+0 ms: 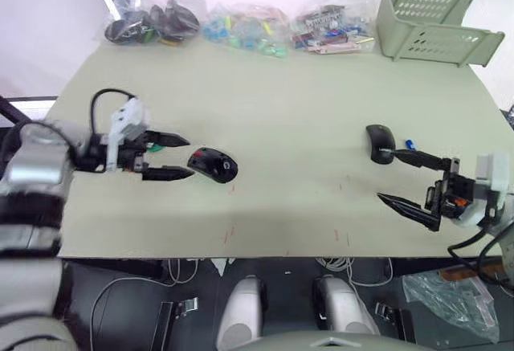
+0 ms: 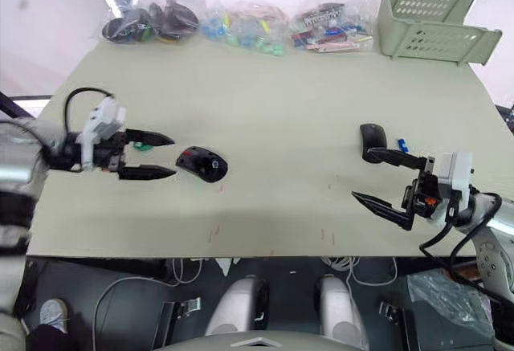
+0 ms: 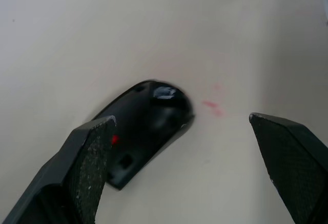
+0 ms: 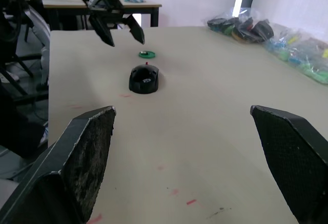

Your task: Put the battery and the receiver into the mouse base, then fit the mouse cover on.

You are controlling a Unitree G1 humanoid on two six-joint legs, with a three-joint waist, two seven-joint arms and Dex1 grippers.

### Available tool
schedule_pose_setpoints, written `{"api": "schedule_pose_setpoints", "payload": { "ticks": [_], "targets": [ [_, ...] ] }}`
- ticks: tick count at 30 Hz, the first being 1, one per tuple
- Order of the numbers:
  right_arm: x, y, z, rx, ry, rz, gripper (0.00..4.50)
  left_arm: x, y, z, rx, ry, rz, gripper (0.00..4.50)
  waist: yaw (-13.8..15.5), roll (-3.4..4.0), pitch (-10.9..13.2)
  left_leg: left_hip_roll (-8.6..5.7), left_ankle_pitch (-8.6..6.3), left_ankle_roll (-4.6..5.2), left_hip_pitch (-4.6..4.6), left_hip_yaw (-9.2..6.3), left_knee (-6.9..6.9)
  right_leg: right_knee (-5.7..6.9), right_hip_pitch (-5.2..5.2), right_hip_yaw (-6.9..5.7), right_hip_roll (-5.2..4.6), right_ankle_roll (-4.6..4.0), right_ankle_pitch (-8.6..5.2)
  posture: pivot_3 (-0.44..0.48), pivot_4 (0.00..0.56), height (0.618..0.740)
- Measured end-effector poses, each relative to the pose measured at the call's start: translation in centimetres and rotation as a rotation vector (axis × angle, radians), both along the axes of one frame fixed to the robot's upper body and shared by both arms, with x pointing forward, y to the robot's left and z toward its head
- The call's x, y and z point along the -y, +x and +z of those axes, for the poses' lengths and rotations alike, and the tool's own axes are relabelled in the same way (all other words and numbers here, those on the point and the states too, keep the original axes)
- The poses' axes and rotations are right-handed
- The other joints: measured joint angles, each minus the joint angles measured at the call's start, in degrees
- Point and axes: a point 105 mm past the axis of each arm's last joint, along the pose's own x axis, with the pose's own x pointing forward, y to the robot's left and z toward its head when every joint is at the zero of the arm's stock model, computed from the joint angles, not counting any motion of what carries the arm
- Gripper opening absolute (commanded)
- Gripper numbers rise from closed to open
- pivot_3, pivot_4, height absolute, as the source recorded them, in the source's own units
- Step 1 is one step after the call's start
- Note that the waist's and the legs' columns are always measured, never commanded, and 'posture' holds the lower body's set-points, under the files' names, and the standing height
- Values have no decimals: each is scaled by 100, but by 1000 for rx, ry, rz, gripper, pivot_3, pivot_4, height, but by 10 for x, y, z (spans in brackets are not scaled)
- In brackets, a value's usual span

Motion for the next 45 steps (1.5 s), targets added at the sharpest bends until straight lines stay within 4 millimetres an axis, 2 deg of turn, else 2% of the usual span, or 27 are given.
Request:
{"api": "schedule_pose_setpoints", "payload": {
  "ticks": [3, 8, 10, 19, 23, 27, 35, 45],
  "targets": [
    [-1, -5, -1, 2, -3, -13, 4431, 8, 17, -2, 24, 97, -56, 4425, 5, 0, 0, 0, 0, 0, -2, 0, 0, 0, 0, 3, 1, 4, 2, 0, 150, 740],
    [-1, -11, -4, -6, -8, -23, 4431, 20, 28, -19, 2, 246, -146, 4425, -50, -5, 3, 2, 0, 1, -3, -1, 1, -1, -1, 6, 5, 14, 7, 0, 150, 740],
    [2, -15, -3, -3, -14, -42, 4431, 33, 33, -21, -1, 312, -218, 4425, -32, -7, 4, 2, 0, 1, -5, -7, 1, 2, -1, 4, 6, 16, 6, 0, 150, 740],
    [1, -18, 0, 14, -20, -44, 4431, 46, 36, -34, -6, 496, -377, 4425, -38, -11, 5, 2, 0, 1, -6, -10, 6, 4, -1, 4, 7, 16, 6, 0, 150, 740],
    [0, -18, 1, 18, -21, -40, 4431, 44, 40, -26, 13, 605, -415, 4425, -30, -16, 8, 2, -1, 1, -8, -10, 7, 2, 0, 4, 7, 16, 7, 0, 150, 740],
    [-1, -19, 1, 18, -22, -33, 4431, 46, 42, -21, 20, 651, -430, 4425, -31, -16, 8, 2, -1, 1, -8, -12, 7, 3, 0, 4, 7, 16, 6, 0, 150, 740],
    [-1, -13, 8, 27, -34, 1, 4431, 57, 41, -31, 34, 710, -536, 4425, -36, -17, 9, 2, -1, 1, -8, -16, 10, 5, 0, 2, 8, 14, 8, 0, 150, 740],
    [0, -13, 8, 20, -29, 1, 4431, 58, 39, -39, 43, 729, -581, 4425, -33, -17, 9, 2, -1, 1, -8, -18, 12, 8, 1, 0, 8, 14, 10, 0, 150, 740]
  ]
}}
